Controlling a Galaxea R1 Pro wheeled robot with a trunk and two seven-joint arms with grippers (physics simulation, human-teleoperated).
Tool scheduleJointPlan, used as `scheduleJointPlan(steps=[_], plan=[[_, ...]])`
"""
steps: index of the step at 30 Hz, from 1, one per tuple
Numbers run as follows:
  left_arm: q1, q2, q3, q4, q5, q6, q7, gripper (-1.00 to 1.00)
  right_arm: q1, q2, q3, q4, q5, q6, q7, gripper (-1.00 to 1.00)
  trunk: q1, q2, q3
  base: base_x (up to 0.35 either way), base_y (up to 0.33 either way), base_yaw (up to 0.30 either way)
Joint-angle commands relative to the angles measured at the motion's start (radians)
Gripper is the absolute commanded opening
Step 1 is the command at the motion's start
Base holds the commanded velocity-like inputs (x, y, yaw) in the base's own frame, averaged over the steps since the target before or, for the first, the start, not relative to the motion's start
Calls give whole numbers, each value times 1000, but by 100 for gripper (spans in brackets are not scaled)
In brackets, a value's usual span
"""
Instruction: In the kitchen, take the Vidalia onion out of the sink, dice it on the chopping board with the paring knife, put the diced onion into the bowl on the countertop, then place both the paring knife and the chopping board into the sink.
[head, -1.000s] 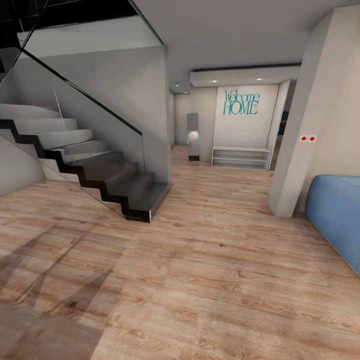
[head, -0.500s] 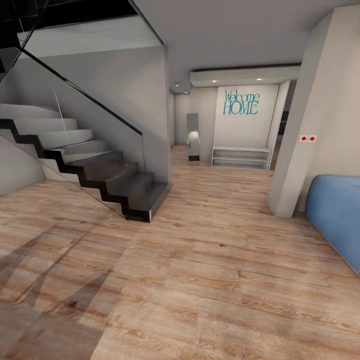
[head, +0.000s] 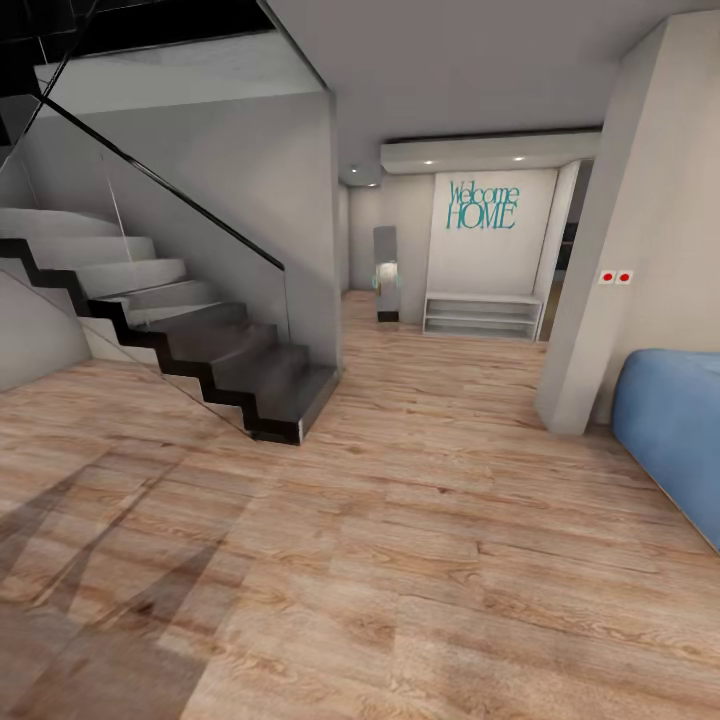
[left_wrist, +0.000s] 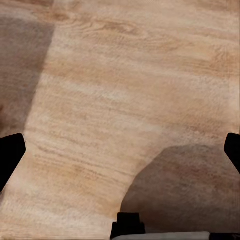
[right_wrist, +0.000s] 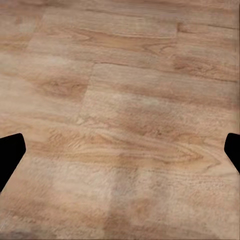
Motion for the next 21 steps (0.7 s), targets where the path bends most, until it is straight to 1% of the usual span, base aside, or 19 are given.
scheduleJointPlan(steps=[1,3,7,9,10,21], plan=[[0,1,0,12,0,-3,0,100,0,0,0,17,0,-31,-4,100,0,0,-1,0,0,0],[0,2,0,24,0,-10,0,100,0,0,0,40,0,-54,-4,100,0,0,-1,0,0,0],[0,6,0,49,2,-65,-1,100,0,-1,-1,121,-1,-111,-4,100,0,0,-1,0,0,0],[0,11,0,55,2,-68,-1,100,0,-1,-2,124,-2,-120,-4,100,0,0,-1,0,0,0],[0,16,0,72,2,-72,-1,100,0,-1,-2,129,-3,-143,-4,100,0,0,-1,0,0,0],[0,15,0,96,2,-73,-1,100,0,-1,-2,130,-3,-149,-6,100,0,0,-1,0,0,0]])
